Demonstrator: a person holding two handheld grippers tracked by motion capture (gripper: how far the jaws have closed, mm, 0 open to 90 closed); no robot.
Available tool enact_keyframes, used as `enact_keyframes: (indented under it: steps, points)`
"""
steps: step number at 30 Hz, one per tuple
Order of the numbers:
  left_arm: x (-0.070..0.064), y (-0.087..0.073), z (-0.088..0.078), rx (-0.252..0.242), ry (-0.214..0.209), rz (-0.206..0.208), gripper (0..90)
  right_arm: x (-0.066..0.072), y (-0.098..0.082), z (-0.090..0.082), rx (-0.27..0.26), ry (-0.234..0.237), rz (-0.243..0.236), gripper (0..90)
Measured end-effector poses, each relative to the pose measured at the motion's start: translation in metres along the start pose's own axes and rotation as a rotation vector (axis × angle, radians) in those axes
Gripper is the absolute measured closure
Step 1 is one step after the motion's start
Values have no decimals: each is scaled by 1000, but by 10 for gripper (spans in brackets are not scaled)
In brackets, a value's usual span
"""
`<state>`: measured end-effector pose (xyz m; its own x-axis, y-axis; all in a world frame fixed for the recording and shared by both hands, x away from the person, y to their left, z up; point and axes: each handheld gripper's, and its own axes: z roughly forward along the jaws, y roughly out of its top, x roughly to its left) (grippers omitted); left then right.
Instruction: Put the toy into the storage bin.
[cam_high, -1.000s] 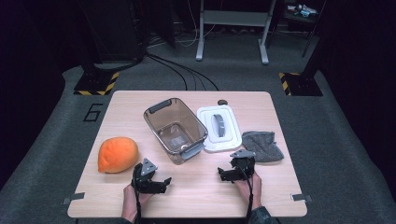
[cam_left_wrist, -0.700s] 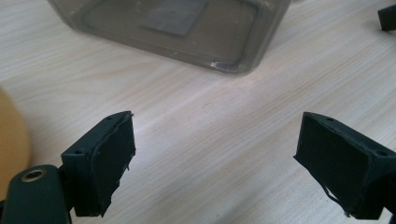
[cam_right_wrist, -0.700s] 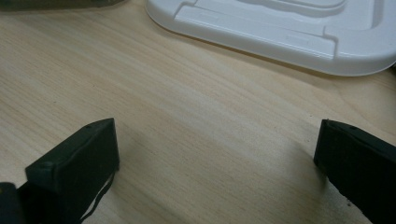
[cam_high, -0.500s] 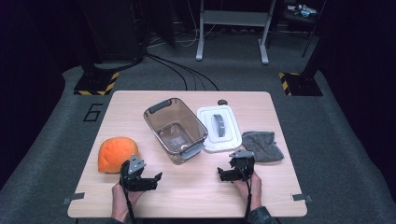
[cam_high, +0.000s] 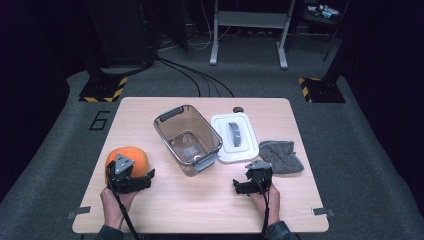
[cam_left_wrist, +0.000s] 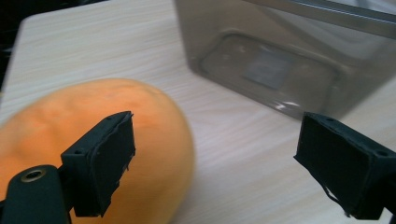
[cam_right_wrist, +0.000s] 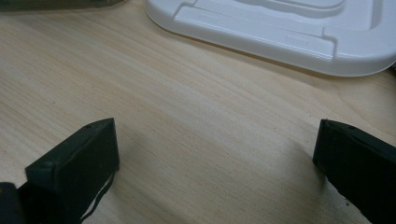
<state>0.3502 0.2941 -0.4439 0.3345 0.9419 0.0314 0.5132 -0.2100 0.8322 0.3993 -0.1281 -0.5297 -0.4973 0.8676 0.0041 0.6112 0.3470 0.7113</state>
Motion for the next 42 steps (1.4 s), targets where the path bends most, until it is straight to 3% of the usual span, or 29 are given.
enact_keyframes:
  steps: [7,14,17,23,28,32,37,42]
  points:
    - [23,9,-3,-2,88,-56,112,0,0,0,2,2,-1,0]
    - [45,8,11,57,158,-114,112,0,0,0,-4,1,2,0]
    - [49,0,22,104,177,-134,122,0,0,0,-3,0,1,0]
    - [47,-16,30,94,174,-168,225,0,0,0,-3,0,1,0]
    - [43,-19,33,82,185,-145,405,0,0,0,-4,-1,3,0]
    - [39,-23,33,37,203,-120,539,0,0,1,-7,-1,-1,0]
    - [41,-23,28,10,187,-118,615,0,0,0,-3,-3,3,0]
    - [43,-20,22,1,170,-102,635,0,0,0,-4,0,4,0]
